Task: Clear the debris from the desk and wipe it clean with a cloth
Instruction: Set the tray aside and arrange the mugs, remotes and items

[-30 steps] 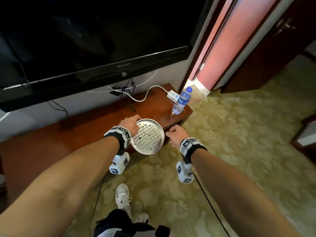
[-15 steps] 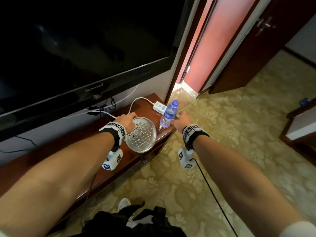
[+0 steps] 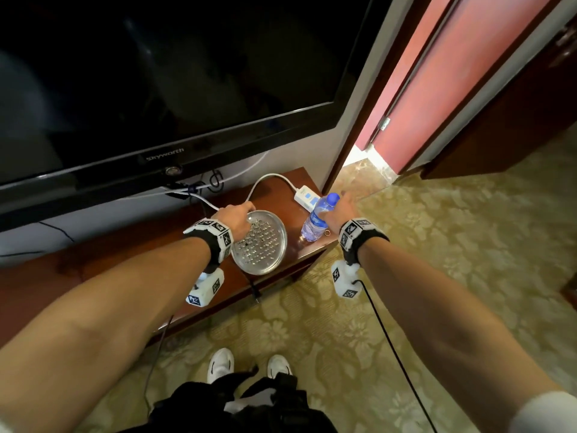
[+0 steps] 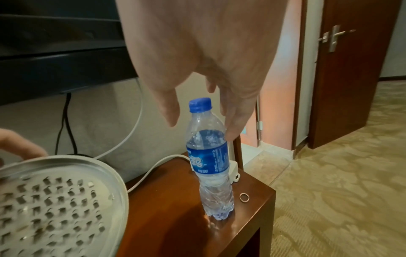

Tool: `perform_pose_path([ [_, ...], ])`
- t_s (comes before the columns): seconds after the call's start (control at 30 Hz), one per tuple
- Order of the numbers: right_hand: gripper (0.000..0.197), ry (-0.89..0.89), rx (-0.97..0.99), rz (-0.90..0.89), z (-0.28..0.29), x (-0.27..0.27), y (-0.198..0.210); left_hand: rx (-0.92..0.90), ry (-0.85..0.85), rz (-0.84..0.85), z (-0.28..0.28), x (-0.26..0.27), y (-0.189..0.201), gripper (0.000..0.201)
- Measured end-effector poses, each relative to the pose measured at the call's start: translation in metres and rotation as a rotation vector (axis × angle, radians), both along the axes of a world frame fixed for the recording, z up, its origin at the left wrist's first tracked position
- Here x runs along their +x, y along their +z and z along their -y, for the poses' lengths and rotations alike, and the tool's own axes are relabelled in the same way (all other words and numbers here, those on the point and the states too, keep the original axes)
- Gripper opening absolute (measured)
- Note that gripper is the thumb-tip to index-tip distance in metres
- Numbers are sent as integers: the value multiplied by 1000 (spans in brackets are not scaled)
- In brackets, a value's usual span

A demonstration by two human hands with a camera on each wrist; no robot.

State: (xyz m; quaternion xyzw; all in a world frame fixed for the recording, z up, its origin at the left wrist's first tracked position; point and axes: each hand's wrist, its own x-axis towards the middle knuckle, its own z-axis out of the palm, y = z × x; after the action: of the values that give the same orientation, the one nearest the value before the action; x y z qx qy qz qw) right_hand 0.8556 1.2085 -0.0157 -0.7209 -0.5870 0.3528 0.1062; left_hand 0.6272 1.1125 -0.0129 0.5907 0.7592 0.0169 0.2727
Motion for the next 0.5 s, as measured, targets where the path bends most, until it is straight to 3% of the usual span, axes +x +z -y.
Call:
perform_pose_path([
  [0.3,52,222,-78,31,-36,19,-14,-60,144,-43,0,14,-8,40],
  [0.5,58,248,-98,-121,-38,22,-33,-81,179,-65,1,17,-13,39],
])
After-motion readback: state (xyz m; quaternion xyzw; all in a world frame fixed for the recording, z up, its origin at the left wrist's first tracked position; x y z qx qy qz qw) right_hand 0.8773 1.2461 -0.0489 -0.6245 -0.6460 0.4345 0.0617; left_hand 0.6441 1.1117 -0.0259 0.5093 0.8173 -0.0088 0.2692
